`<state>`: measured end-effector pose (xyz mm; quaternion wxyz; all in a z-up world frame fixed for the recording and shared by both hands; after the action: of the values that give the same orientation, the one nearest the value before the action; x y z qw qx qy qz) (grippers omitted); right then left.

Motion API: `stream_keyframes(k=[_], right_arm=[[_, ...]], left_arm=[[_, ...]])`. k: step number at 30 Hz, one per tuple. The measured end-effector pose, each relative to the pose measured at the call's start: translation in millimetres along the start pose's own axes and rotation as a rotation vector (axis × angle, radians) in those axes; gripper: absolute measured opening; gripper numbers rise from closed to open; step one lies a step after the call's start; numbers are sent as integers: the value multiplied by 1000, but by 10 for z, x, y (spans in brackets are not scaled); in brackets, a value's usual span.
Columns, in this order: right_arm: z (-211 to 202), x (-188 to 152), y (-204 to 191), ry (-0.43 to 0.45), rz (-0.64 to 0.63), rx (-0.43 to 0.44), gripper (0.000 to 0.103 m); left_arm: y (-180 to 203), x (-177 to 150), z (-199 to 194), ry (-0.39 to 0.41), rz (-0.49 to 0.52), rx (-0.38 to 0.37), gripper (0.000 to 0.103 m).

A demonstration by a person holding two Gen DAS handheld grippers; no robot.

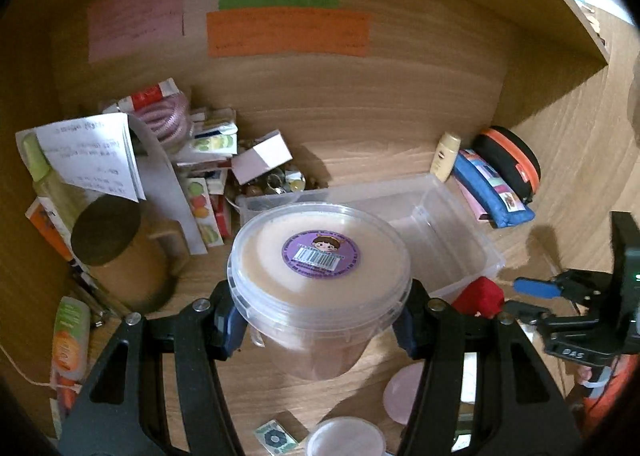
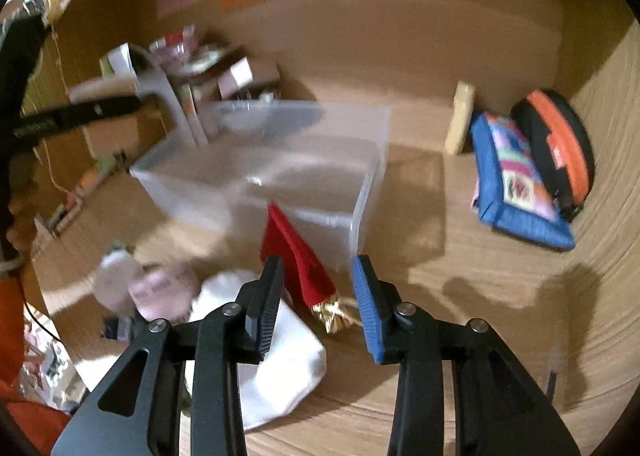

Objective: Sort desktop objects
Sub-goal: 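Lift and carry the tub and red pouch over the clear plastic box with both tools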

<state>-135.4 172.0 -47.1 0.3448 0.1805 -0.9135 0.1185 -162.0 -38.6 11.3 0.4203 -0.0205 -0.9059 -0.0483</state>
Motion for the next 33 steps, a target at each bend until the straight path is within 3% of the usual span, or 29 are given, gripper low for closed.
stream_keyframes(k=[5,7,14,24,33], right_arm=[[284,24,7,-56,-6,10,32],[350,21,-6,-61,-6,36,14],[101,71,-19,36,10,69,12],[-359,457,-50,169,7,92,12],[-156,905,-88,211,-11,86,12]], left_arm=[[76,-27,79,-19,14,-12,59],[108,-36,121,-30,25,-15,59],[136,-1,313,-63,35,-26,59],[132,42,542,-94,29,-34,59],[71,102,739,-123,37,-27,59]])
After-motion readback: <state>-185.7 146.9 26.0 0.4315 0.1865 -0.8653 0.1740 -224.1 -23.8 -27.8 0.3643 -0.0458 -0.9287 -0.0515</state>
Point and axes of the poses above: each gripper's, at about its wrist camera, not at the fingertips, and z roughly the way its jaws point, y to its right, x to its top, the point moved 2 cm from there along z, roughly the way its jaws point
